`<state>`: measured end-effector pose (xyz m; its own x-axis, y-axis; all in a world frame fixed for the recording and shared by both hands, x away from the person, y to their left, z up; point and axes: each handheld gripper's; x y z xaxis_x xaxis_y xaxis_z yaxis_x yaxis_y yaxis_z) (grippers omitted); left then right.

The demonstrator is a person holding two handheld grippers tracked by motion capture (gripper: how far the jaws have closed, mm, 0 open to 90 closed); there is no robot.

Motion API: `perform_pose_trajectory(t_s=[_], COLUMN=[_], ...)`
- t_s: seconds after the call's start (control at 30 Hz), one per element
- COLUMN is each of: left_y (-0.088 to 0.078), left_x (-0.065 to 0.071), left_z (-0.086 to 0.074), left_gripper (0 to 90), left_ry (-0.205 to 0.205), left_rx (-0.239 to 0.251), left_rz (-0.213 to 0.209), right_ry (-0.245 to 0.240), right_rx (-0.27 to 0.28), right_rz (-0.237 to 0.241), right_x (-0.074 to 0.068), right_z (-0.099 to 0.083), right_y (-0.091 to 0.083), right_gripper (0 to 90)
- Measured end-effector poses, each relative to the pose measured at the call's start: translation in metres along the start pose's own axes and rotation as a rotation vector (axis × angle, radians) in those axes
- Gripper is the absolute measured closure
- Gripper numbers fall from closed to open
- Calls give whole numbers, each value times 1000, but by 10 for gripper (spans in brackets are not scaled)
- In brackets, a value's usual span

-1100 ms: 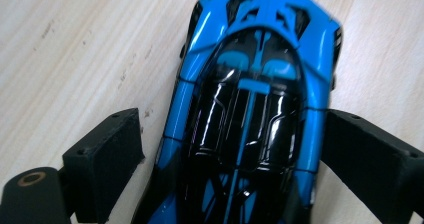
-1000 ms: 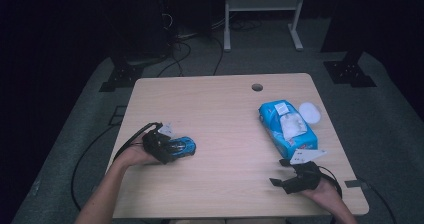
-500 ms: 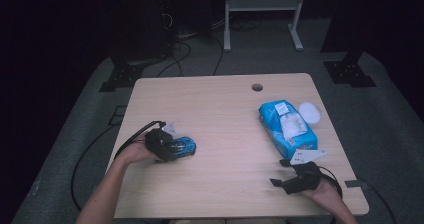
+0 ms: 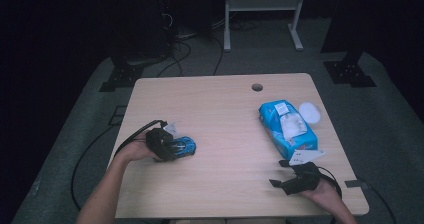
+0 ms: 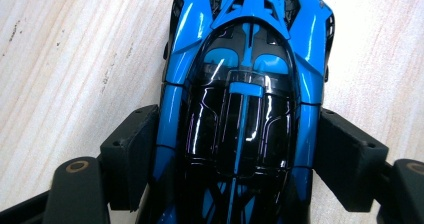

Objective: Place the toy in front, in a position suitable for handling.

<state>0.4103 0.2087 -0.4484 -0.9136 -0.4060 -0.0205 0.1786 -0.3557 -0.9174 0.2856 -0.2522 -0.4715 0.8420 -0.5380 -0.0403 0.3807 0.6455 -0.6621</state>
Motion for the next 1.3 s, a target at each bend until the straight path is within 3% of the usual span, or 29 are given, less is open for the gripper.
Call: perform_pose_trajectory(t_s=[0.97,1.3], left_y=[-8,-5], left_x=[-2,-1], left_z=[-4,-3], left_gripper=[279,278], left_ry=[-3,-10], left_rx=[41,16], left_rz=[-15,-13], right_ry=[-3,-5], right_rx=[0,-4], right_rz=[1,3], right_x=[0,-1], right_z=[0,0], right_y=[0,1], right_gripper=[184,184])
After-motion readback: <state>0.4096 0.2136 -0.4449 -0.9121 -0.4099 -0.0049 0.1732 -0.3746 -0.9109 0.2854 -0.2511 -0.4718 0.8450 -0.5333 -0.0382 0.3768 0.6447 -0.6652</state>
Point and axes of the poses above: each handheld gripper's, and its own axes: y roughly forward along the jaws, z roughly out of its top, x roughly to its right, and after that the axes turned 4 degrees about -y, right-handed
